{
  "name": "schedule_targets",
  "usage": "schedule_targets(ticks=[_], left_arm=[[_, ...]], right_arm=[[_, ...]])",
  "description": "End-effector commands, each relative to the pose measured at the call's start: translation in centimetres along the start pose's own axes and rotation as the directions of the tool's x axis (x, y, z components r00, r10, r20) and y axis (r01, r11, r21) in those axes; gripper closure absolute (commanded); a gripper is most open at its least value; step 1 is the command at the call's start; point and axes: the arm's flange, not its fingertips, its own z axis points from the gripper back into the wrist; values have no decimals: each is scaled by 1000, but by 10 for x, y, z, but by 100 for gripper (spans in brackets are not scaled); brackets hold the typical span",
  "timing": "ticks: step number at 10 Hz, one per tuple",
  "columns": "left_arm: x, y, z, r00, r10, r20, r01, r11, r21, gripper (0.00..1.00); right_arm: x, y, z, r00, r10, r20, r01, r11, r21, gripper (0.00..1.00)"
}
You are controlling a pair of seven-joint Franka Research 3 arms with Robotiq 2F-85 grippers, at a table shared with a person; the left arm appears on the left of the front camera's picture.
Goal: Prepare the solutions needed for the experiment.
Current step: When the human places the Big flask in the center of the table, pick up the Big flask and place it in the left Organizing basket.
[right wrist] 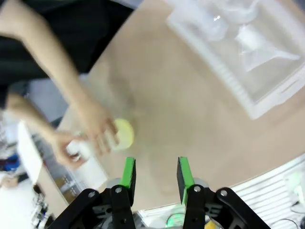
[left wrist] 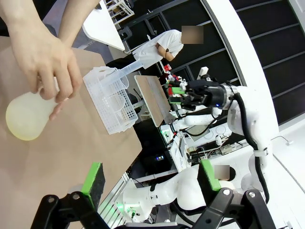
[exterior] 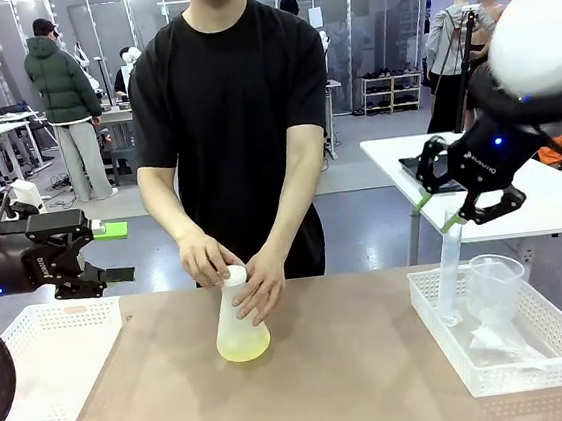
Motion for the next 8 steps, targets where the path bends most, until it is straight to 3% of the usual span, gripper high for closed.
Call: schedule_targets(ticks=[1, 2, 4, 5, 8], left_arm=[[0, -3, -2, 1000, 20, 17, -20, 1000, -22, 0], [0, -3, -2, 1000, 20, 17, -20, 1000, -22, 0], [0, -3, -2, 1000, 20, 17, -20, 1000, -22, 0], [0, -3, -2, 1000, 20, 17, -20, 1000, -22, 0], [0, -3, -2, 1000, 20, 17, -20, 1000, -22, 0]], right_arm=[[0, -22, 5, 966, 63, -250, -24, 988, 156, 54], [-1, -27, 7, 935, 68, -348, 16, 972, 233, 54], [0, -44, -3, 882, 131, -452, 63, 919, 389, 54], [-4, -51, -12, 869, 173, -463, 85, 870, 485, 54], [-15, -68, -39, 857, 264, -443, 51, 812, 582, 54]])
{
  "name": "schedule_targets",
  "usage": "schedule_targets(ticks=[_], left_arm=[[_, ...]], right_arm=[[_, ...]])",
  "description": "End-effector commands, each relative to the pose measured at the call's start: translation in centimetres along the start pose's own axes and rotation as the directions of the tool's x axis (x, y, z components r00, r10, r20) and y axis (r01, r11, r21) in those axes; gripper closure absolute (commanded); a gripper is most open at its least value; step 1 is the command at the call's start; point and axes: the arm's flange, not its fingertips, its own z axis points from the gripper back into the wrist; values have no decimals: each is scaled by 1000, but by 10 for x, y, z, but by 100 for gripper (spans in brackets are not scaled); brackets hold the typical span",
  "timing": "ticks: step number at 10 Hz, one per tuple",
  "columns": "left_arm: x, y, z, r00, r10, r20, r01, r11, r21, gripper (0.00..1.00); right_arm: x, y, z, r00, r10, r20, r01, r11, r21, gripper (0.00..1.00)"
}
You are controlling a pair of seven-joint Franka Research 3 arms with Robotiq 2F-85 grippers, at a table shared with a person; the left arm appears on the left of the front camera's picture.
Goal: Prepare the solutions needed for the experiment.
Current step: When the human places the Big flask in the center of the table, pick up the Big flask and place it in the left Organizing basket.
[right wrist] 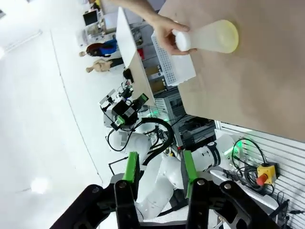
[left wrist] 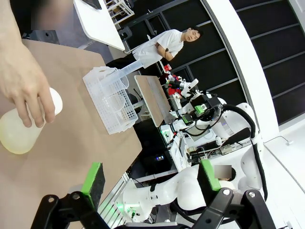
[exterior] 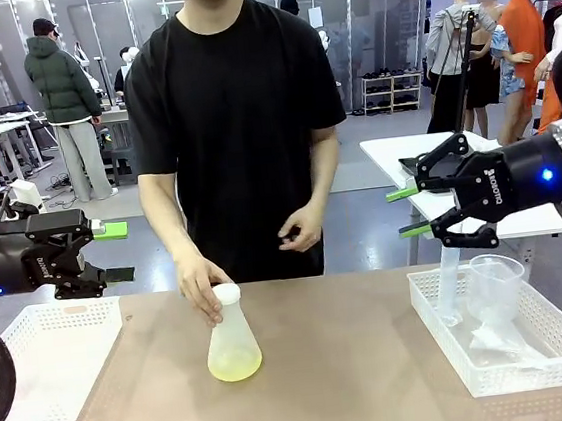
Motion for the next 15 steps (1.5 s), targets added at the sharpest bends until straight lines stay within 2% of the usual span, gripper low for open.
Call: schedule_targets(ticks=[1, 4, 8, 9, 15], left_arm=[[0, -3, -3, 1000, 20, 17, -20, 1000, -22, 0], [0, -3, -3, 1000, 20, 17, -20, 1000, -22, 0], [0, -3, -3, 1000, 20, 17, -20, 1000, -22, 0], [0, -3, -3, 1000, 20, 17, -20, 1000, -22, 0], [0, -3, -3, 1000, 20, 17, -20, 1000, -22, 0]], right_arm=[[2, -31, -9, 996, 79, -37, -78, 996, 40, 54], [13, -51, -9, 988, 131, -81, -125, 989, 73, 54], [16, -52, -12, 979, 183, -87, -177, 982, 73, 54], [32, -38, -8, 987, 131, -94, -126, 990, 63, 54], [32, -38, -8, 987, 131, -94, -126, 990, 63, 54]])
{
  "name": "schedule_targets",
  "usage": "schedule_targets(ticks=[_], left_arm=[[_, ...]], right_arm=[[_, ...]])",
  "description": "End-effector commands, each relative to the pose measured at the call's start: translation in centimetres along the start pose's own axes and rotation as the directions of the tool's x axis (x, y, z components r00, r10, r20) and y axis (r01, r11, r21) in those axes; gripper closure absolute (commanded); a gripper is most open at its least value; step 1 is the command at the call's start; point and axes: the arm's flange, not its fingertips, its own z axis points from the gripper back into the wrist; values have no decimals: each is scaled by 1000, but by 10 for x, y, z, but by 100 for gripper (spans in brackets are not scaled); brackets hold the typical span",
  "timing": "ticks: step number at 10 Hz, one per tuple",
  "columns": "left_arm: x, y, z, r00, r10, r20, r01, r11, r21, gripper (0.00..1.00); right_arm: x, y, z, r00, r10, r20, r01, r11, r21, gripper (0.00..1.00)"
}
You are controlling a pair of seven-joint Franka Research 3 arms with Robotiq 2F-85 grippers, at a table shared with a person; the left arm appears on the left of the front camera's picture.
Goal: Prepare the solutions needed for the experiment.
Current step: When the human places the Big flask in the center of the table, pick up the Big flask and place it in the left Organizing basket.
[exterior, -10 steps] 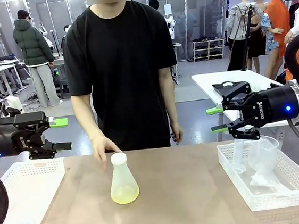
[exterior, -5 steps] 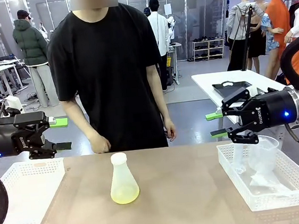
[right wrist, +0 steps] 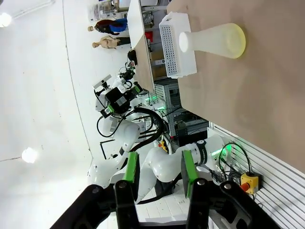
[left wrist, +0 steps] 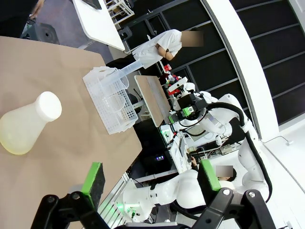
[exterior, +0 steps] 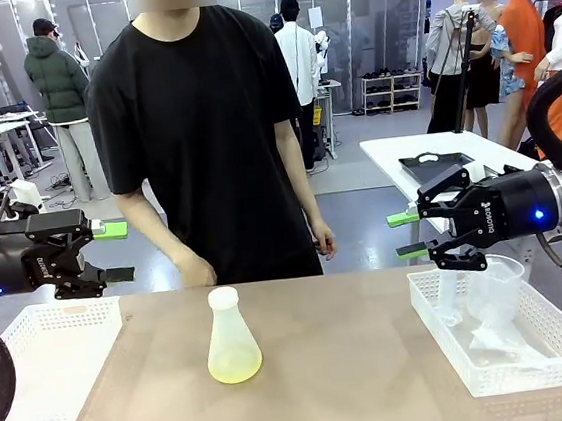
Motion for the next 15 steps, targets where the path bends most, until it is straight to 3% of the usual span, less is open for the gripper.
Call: schedule_targets(ticks=[1, 6, 9, 11, 12, 15], left_arm=[[0, -3, -3, 1000, 20, 17, -20, 1000, -22, 0], [0, 0, 0, 1000, 0, 0, 0, 1000, 0, 0], [16, 23, 1, 974, -191, -120, 181, 980, -86, 0], [31, 49, 5, 905, -374, -201, 359, 927, -104, 0], [39, 62, 9, 860, -469, -202, 470, 881, -45, 0], [54, 85, 12, 873, -447, -194, 450, 892, -31, 0]], right_arm=[[-1, 1, 0, 1000, -10, -4, 10, 1000, 11, 54], [-1, 1, 0, 1000, -10, -4, 10, 1000, 11, 54], [-1, 1, 0, 1000, -10, -4, 10, 1000, 11, 54], [-1, 1, 0, 1000, -10, -4, 10, 1000, 11, 54], [-1, 1, 0, 1000, -10, -4, 10, 1000, 11, 54], [-1, 1, 0, 1000, -10, -4, 10, 1000, 11, 54]])
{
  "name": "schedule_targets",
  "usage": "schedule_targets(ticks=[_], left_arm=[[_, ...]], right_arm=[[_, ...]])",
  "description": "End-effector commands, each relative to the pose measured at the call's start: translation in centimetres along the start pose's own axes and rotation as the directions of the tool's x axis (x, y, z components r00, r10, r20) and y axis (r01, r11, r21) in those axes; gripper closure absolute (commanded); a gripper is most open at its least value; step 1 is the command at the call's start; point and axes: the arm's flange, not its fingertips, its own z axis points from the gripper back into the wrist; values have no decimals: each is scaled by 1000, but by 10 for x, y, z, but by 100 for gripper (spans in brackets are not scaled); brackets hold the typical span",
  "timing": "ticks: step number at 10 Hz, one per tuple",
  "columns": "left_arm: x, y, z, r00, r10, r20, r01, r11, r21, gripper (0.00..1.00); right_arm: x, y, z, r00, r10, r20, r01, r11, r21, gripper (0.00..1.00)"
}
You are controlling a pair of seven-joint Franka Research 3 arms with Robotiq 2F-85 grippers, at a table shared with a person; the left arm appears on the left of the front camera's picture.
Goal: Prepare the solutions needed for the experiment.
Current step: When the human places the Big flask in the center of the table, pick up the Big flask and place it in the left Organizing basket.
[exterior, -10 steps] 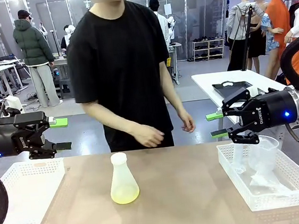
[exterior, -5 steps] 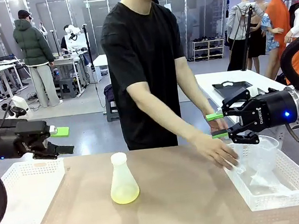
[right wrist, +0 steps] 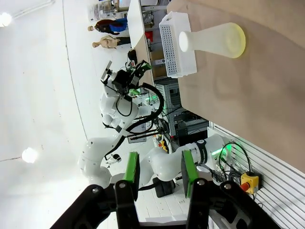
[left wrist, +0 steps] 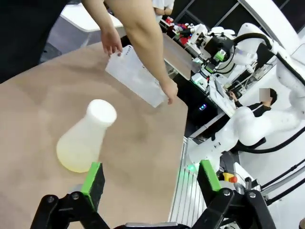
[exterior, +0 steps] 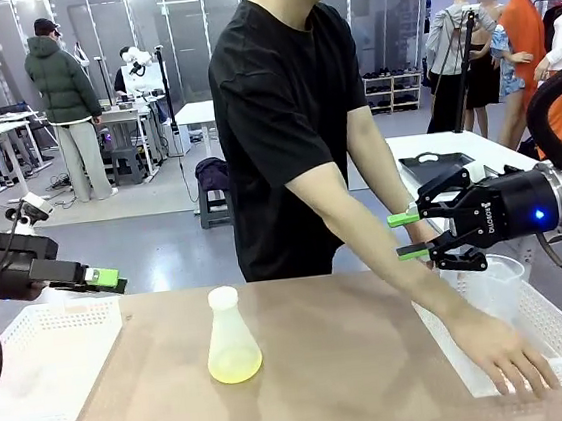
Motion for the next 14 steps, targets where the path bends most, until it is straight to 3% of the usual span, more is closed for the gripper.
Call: schedule_targets(ticks=[1, 2, 8, 9, 10, 11, 12, 13, 14], left_arm=[[6, 9, -5, 999, 21, 34, -22, 1000, 19, 0], [0, 0, 0, 1000, 0, 0, 0, 1000, 0, 0], [1, 4, -1, 1000, 6, 8, -6, 1000, 1, 0], [8, 20, -19, 990, -140, -36, 141, 989, 53, 0], [13, 40, -27, 939, -343, -5, 342, 938, 60, 0], [13, 55, -30, 885, -464, -35, 466, 883, 60, 0], [11, 64, -34, 796, -594, -118, 602, 797, 50, 0], [8, 69, -37, 705, -692, -156, 705, 707, 51, 0], [7, 77, -41, 686, -713, -146, 721, 692, 8, 0]], right_arm=[[-1, 1, 0, 1000, -9, -3, 9, 1000, 11, 54], [-1, 1, 0, 1000, -9, -3, 9, 1000, 11, 54], [-1, 1, 0, 1000, -9, -3, 9, 1000, 11, 54], [-1, 1, 0, 1000, -9, -3, 9, 1000, 11, 54], [-1, 1, 0, 1000, -9, -3, 9, 1000, 11, 54], [-1, 1, 0, 1000, -9, -3, 9, 1000, 11, 54], [-1, 1, 0, 1000, -9, -3, 9, 1000, 11, 54], [-1, 1, 0, 1000, -9, -3, 9, 1000, 11, 54], [-1, 1, 0, 1000, -9, -3, 9, 1000, 11, 54]])
